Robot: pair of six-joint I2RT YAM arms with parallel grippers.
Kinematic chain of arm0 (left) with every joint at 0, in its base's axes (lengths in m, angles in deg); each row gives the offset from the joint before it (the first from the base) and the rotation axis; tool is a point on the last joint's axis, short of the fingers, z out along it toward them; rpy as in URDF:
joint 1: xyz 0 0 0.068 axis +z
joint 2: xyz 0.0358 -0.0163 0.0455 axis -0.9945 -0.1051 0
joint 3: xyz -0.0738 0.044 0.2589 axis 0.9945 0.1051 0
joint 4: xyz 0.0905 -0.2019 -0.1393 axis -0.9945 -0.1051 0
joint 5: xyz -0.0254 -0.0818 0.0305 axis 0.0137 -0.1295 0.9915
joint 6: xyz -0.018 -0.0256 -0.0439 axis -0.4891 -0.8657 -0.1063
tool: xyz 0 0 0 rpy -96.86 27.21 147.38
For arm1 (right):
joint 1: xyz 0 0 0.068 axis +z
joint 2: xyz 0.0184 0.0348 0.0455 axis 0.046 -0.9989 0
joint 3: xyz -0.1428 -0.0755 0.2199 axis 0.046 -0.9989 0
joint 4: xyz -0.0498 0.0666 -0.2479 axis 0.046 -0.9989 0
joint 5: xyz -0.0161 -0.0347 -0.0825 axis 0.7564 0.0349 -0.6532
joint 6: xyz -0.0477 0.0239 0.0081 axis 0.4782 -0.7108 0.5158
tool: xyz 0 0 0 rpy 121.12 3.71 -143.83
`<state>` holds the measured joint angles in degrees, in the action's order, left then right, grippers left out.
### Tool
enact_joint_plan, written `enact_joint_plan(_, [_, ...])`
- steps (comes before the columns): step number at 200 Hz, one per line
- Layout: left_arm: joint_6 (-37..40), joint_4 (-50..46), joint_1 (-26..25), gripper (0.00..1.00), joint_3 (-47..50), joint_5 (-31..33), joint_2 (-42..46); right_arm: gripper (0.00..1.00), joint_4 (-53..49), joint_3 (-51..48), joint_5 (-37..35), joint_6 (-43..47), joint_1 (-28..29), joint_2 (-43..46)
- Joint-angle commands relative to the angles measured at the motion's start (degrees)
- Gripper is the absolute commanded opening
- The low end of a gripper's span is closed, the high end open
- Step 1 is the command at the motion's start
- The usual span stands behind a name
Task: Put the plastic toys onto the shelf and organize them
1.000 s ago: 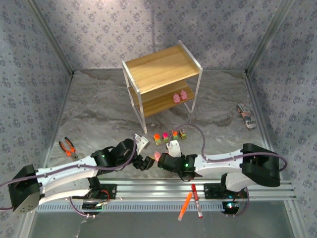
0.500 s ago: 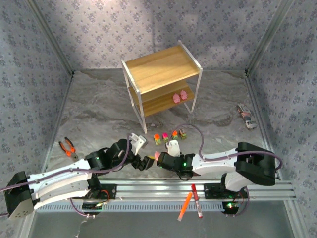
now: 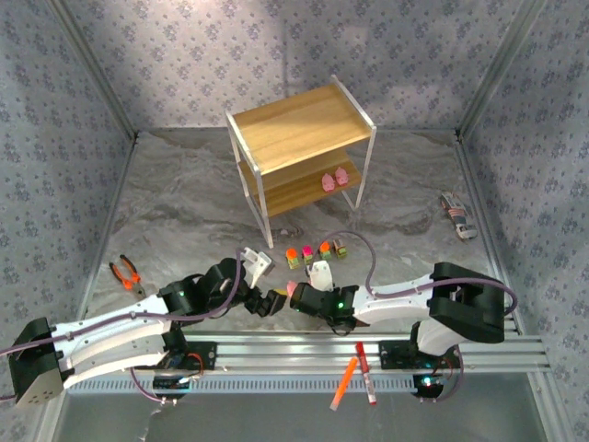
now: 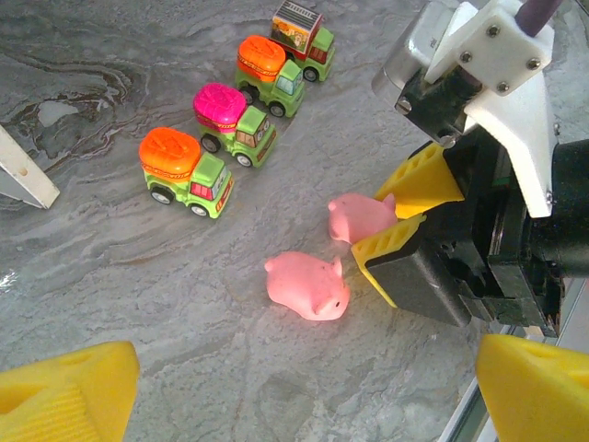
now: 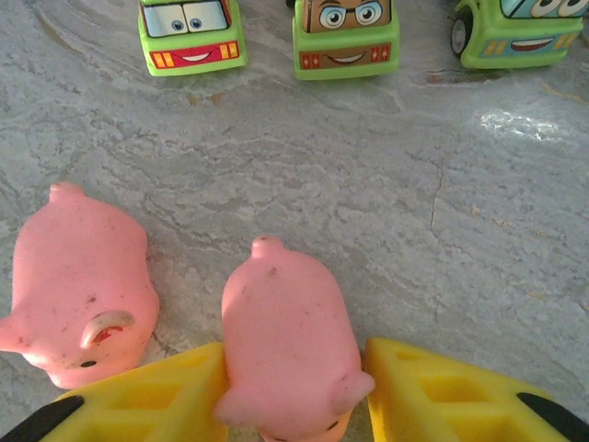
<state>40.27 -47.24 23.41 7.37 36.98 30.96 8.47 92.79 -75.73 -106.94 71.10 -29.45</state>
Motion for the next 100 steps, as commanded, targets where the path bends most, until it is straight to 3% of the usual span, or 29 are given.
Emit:
enact_joint_plan(1, [0.88, 0.37, -0.56, 0.94, -0.16, 0.10, -0.46, 0.41, -0.26, 1.15, -0.94, 0.59, 0.42, -0.92])
enact_joint_plan(100, [0.88, 0.42, -0.53, 0.94, -0.25, 0.11, -1.12, 0.29, -3.16, 2.41, -2.68, -0.26, 0.84, -1.13])
